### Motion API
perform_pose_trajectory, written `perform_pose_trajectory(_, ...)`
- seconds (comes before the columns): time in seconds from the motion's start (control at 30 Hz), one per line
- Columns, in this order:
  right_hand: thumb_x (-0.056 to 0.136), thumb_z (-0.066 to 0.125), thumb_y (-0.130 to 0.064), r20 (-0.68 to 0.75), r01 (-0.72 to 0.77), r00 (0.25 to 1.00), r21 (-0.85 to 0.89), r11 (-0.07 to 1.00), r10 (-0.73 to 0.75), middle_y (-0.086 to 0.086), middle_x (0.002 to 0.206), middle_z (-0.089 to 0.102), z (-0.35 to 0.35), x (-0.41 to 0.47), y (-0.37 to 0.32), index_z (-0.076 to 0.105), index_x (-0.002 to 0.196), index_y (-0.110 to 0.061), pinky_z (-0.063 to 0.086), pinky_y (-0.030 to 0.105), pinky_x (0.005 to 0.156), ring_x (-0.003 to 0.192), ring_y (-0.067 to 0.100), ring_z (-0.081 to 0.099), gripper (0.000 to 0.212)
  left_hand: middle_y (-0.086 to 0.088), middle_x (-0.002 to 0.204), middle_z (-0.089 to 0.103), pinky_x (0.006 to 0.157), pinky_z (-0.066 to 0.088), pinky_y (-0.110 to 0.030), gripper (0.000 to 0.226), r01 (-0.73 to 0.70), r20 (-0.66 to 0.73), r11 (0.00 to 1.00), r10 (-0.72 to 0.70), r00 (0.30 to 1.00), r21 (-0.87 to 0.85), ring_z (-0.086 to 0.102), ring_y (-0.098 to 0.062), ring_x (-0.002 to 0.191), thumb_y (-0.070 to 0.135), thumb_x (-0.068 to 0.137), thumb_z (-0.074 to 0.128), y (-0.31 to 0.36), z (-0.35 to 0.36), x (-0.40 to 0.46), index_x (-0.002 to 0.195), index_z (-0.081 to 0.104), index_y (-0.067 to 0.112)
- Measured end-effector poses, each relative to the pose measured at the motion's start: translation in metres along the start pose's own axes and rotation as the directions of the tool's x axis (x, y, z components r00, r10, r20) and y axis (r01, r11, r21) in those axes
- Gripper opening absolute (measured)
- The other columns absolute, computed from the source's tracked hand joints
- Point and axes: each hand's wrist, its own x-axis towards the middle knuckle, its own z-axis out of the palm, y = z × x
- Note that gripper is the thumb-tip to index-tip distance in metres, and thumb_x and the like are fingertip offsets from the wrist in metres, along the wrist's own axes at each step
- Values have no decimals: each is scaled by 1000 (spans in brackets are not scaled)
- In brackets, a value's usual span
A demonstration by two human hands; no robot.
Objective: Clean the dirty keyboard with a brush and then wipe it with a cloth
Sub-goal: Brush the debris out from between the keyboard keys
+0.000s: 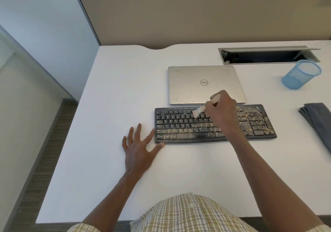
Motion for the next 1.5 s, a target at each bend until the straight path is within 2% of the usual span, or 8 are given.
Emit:
perform_pose_trajectory(0.17,92,56,-9,53,80,996,-138,987,-74,9,78,60,21,-13,-1,49,98,-5,35,20,44,60,18,57,10,-4,168,21,124,6,-53,75,4,7,1000,-4,1000,11,7,-27,156,88,82,32,1,-1,0,144,49,49)
perform_pose_trajectory(0.37,91,54,-7,2,124,992,-166,978,-125,3,73,56,14,-9,-8,50,98,-5,36,18,44,59,15,55,8,-4,168,21,124,6,-53,74,2,6,1000,-2,1000,6,7,-27,156,88,83,33,1,-1,0,144,49,49)
perform_pose_trajectory(0.53,91,53,-7,76,162,986,-247,955,-148,7,74,59,19,-17,-5,48,93,-6,49,35,51,64,23,60,6,-2,169,19,125,3,-51,76,16,23,1000,-17,1000,11,4,-26,156,90,81,31,2,-2,0,145,47,51)
perform_pose_trajectory(0.9,92,53,-7,58,125,991,-178,976,-116,6,77,60,14,-12,-8,50,97,-6,47,28,49,64,17,58,6,-2,169,17,124,2,-50,77,18,34,1000,-18,999,10,3,-24,156,90,81,30,3,-4,0,146,45,52)
perform_pose_trajectory(1.03,93,53,-7,28,154,988,-156,976,-151,6,72,57,19,-16,-10,48,96,-6,53,40,52,63,24,60,6,-2,169,18,124,3,-50,77,14,29,1000,-14,999,14,4,-25,156,90,81,30,2,-4,0,146,46,51)
perform_pose_trajectory(1.13,91,52,-6,89,145,988,-213,966,-129,7,74,60,19,-16,-7,49,94,-5,52,37,54,66,23,61,4,-2,169,18,124,3,-51,76,13,29,1000,-13,1000,14,4,-25,156,90,81,31,2,-3,0,146,46,51)
perform_pose_trajectory(1.27,93,52,-8,6,147,989,-149,978,-148,9,73,59,17,-15,-7,49,98,-6,46,33,48,61,24,59,6,-2,169,19,124,4,-51,76,7,18,1000,-7,1000,15,5,-25,156,89,82,32,1,-2,-1,145,47,51)
perform_pose_trajectory(1.5,92,52,-7,49,144,989,-175,974,-137,7,77,60,14,-14,-9,51,98,-5,45,27,49,66,21,60,7,-2,169,19,124,3,-50,75,9,19,1000,-9,1000,21,5,-25,156,89,82,31,1,-2,0,145,47,51)
